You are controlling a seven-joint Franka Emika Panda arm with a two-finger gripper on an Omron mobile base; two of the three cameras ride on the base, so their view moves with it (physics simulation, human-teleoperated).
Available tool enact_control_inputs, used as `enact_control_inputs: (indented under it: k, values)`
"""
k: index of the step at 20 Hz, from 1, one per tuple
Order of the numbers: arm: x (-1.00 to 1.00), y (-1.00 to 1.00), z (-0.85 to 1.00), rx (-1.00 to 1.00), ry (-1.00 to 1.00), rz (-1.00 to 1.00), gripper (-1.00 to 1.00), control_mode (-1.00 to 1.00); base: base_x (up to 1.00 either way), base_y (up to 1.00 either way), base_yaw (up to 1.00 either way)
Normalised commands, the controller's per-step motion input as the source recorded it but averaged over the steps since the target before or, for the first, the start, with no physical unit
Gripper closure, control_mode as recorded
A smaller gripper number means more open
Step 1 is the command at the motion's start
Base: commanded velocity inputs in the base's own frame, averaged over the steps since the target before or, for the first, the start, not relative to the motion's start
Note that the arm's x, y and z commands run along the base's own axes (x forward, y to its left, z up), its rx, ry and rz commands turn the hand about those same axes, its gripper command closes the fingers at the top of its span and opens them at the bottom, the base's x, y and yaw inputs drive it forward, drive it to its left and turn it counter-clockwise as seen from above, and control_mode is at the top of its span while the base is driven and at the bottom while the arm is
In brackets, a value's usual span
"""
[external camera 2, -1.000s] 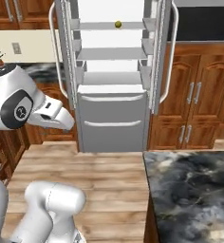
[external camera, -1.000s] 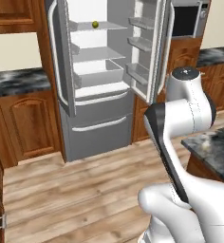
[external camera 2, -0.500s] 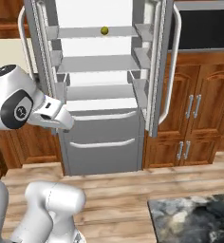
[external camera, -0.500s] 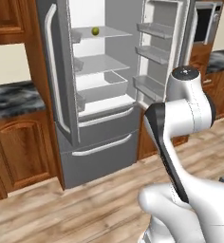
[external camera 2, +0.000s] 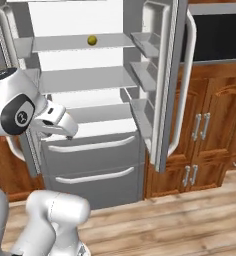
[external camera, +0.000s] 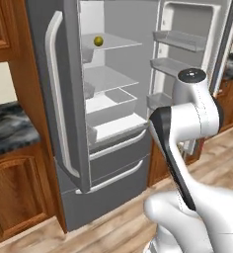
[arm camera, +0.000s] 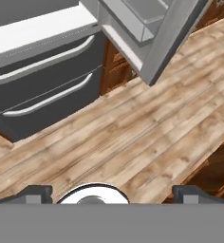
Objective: Take the cheese, fish, and lemon from the fridge and place them on the plate on the dining counter to create an appetizer plate.
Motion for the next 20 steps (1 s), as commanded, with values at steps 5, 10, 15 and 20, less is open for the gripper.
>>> enact_control_inputs:
  k: [5,10,15,20]
  values:
    - [0.0,0.0,0.0,0.0,0.0,0.0,-1.0,1.0,0.85,-0.01,-0.2]
    - [0.0,0.0,0.0,0.0,0.0,0.0,-1.0,1.0,0.54,-0.21,-0.07]
    - [0.0,0.0,0.0,0.0,0.0,0.0,-1.0,1.0,0.74,-0.34,0.01]
    - [0.0,0.0,0.0,0.0,0.0,0.0,-1.0,1.0,1.0,-0.05,0.11]
